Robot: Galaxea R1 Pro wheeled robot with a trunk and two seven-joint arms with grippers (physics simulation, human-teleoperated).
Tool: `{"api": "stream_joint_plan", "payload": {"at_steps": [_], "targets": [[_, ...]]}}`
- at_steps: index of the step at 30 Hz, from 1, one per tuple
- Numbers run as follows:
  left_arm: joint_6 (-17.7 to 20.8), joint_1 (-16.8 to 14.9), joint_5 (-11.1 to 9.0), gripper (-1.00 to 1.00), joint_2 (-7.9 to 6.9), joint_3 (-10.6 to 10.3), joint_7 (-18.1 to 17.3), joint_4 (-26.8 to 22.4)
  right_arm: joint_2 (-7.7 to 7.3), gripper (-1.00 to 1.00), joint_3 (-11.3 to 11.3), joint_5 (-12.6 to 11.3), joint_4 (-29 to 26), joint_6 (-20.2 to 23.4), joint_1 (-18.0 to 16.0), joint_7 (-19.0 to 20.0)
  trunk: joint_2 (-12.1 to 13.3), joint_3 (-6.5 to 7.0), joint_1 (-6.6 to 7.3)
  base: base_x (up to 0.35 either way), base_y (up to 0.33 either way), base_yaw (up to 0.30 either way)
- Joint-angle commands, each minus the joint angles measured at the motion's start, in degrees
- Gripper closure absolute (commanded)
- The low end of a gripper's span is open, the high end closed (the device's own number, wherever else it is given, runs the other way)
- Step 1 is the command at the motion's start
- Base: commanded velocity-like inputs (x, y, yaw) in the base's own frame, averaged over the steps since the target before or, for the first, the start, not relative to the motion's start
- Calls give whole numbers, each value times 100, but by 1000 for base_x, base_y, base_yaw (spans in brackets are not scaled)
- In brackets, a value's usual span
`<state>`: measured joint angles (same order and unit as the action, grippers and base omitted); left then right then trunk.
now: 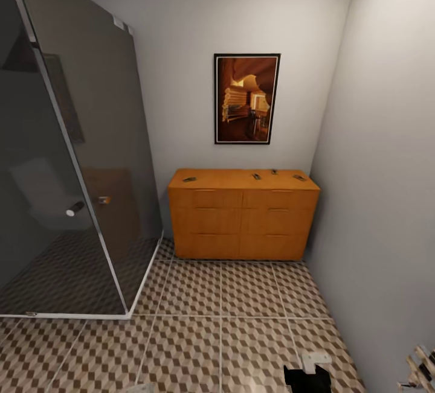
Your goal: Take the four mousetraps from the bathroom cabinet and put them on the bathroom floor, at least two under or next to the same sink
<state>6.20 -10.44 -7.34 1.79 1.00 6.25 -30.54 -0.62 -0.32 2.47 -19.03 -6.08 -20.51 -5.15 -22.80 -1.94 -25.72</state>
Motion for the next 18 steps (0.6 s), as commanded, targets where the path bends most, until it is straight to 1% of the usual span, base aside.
{"api": "stream_joint_plan", "payload": {"at_steps": [1,10,18], "targets": [[34,-2,-54,-100,2,-15,16,-14,0,-100,-3,26,5,-15,-5,-16,-12,-13,-7,308,-83,0],[38,-2,-48,-100,-3,-172,28,-13,0,-100,-3,26,5,-10,-5,-15,-12,-13,-7,321,-107,0],[39,-2,-48,-100,-3,-193,26,-13,0,-100,-1,26,5,-8,-5,-14,-12,-13,-7,327,-122,0]]}}
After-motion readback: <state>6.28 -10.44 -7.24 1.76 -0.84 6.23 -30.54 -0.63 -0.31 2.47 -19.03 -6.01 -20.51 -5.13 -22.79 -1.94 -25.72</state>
